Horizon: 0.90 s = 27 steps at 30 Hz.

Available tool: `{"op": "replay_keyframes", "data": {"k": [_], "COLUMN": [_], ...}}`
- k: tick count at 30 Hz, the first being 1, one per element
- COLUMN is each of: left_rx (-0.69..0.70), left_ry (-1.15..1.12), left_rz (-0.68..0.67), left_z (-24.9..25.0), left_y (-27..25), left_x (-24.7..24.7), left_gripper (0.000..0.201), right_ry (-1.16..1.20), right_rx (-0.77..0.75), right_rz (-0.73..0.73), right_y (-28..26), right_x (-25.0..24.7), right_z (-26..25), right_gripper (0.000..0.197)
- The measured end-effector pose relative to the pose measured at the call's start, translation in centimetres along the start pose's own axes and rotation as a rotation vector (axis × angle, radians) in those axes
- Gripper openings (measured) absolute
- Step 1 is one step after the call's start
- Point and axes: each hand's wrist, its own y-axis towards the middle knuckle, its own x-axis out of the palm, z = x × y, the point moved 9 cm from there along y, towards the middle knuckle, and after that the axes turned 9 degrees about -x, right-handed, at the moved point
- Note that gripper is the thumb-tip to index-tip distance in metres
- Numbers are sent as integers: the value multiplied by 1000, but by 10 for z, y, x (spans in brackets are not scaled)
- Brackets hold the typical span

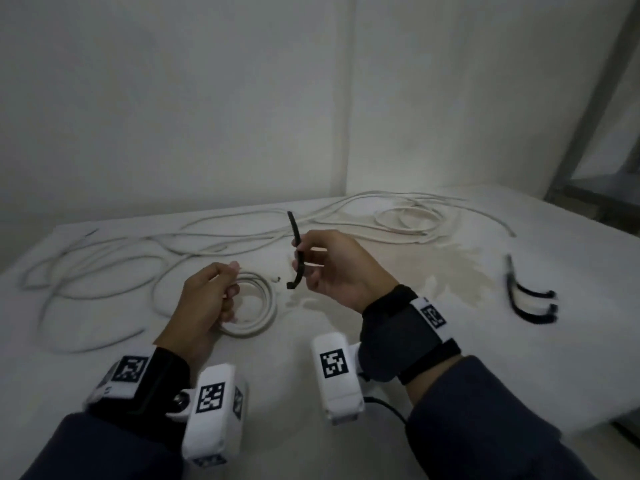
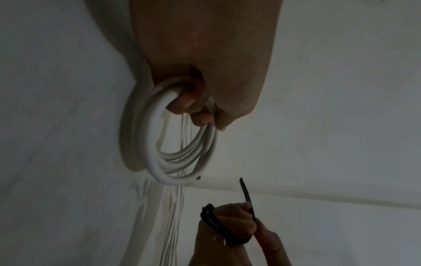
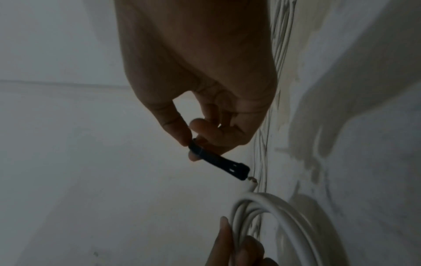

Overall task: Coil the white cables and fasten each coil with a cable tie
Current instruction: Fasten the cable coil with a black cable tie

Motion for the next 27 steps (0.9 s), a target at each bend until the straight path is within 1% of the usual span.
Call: {"op": "replay_keyframes", "data": {"k": [4,7,11,15,18,20,23,25,27], "left_rx": [-4,-21,-13,-12,-4,7,13,5,-11], "left_ry": [-28,-19,-1,14,37,63,94,111,125], "left_rz": [81,92,95,92,118,146,180,176,157], "left_z": [2,1,1,1,2,3,3,2,2], "left_y": [11,16,18,19,18,16,11,9,6], "left_x": [-30,-32,-31,-30,-30,-30,-31,-28,-24], "left_gripper": [29,32,33,32,29,24,20,20,20], "right_ry": [31,71,66,-117,-293,-380,-539,-630,-767], "right_rx": [9,14,3,-144,-228,-293,-472,-555,-587], "right_rz": [-47,-44,-94,-148,-180,-198,-243,-265,-266], "right_y": [24,37,42,44,42,38,30,26,27], "right_x": [36,46,53,53,54,56,65,70,70], "right_z": [19,33,43,36,31,27,16,12,13], "right_gripper": [10,7,6,21,19,23,29,21,11]}}
